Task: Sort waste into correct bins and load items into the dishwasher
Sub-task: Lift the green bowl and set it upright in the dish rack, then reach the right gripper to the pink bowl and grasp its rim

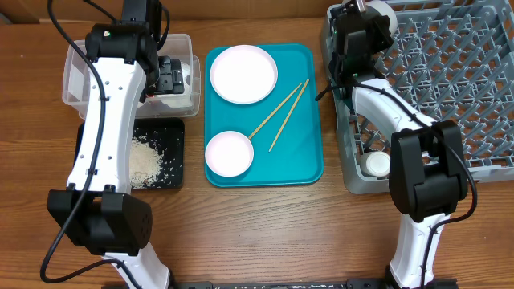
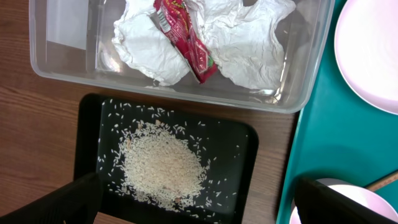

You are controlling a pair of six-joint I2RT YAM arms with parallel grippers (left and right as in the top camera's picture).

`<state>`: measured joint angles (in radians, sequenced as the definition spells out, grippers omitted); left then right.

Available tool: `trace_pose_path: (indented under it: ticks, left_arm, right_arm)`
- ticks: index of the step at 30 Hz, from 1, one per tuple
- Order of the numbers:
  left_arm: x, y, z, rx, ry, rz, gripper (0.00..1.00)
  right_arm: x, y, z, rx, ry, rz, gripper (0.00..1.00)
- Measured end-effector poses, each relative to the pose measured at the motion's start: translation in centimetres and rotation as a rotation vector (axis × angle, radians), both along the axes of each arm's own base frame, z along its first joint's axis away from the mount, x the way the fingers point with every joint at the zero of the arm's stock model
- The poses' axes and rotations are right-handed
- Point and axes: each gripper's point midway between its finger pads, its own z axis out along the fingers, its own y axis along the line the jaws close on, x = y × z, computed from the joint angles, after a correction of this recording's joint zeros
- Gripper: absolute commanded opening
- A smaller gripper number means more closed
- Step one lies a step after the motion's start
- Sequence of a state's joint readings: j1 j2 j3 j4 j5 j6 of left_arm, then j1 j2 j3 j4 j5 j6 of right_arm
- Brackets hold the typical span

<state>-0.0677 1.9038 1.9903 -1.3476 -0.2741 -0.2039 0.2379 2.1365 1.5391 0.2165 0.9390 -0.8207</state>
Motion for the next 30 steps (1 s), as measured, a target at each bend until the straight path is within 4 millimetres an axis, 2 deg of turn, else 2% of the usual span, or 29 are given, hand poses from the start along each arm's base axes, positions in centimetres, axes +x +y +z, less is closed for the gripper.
trace_pose_path:
  ticks: [4, 8, 12, 13, 16, 19, 22, 25, 30]
  left_arm:
    - [0.0, 0.0, 0.0, 0.000, 0.000, 0.000, 1.00]
    - [0.0, 0.0, 0.0, 0.000, 0.000, 0.000, 1.00]
    - [0.0, 0.0, 0.0, 0.000, 0.000, 0.000, 1.00]
    - [0.0, 0.0, 0.0, 0.000, 0.000, 0.000, 1.00]
    - [0.0, 0.0, 0.0, 0.000, 0.000, 0.000, 1.00]
    - [0.0, 0.0, 0.0, 0.000, 0.000, 0.000, 1.00]
    - [0.0, 0.0, 0.0, 0.000, 0.000, 0.000, 1.00]
    - [0.0, 0.0, 0.0, 0.000, 0.000, 0.000, 1.00]
    - [0.0, 0.0, 0.0, 0.000, 0.000, 0.000, 1.00]
  right_arm:
    - [-0.2, 0.3, -0.4, -0.007, 0.024, -0.001, 0.04]
    - [-0.7, 1.7, -0.9, -0.023, 0.057, 0.008, 0.05]
    - [-1.1, 3.1, -1.0, -0.022, 0.054, 0.016, 0.22]
    - [-1.1, 3.4, -1.0, -0.016, 0.047, 0.016, 0.33]
    - [-1.3, 4.3, -0.9, 0.003, 0.028, 0.019, 0.54]
    - [-1.4, 4.7, -0.9, 0.017, 0.014, 0.016, 0.68]
    - [-1.5, 5.2, -0.9, 0.023, 0.005, 0.017, 0.76]
    - [-1.7, 6.2, -0.8, 0.023, 0.001, 0.029, 0.79]
    - [-2.1, 9.1, -0.8, 0.029, -0.004, 0.076, 0.86]
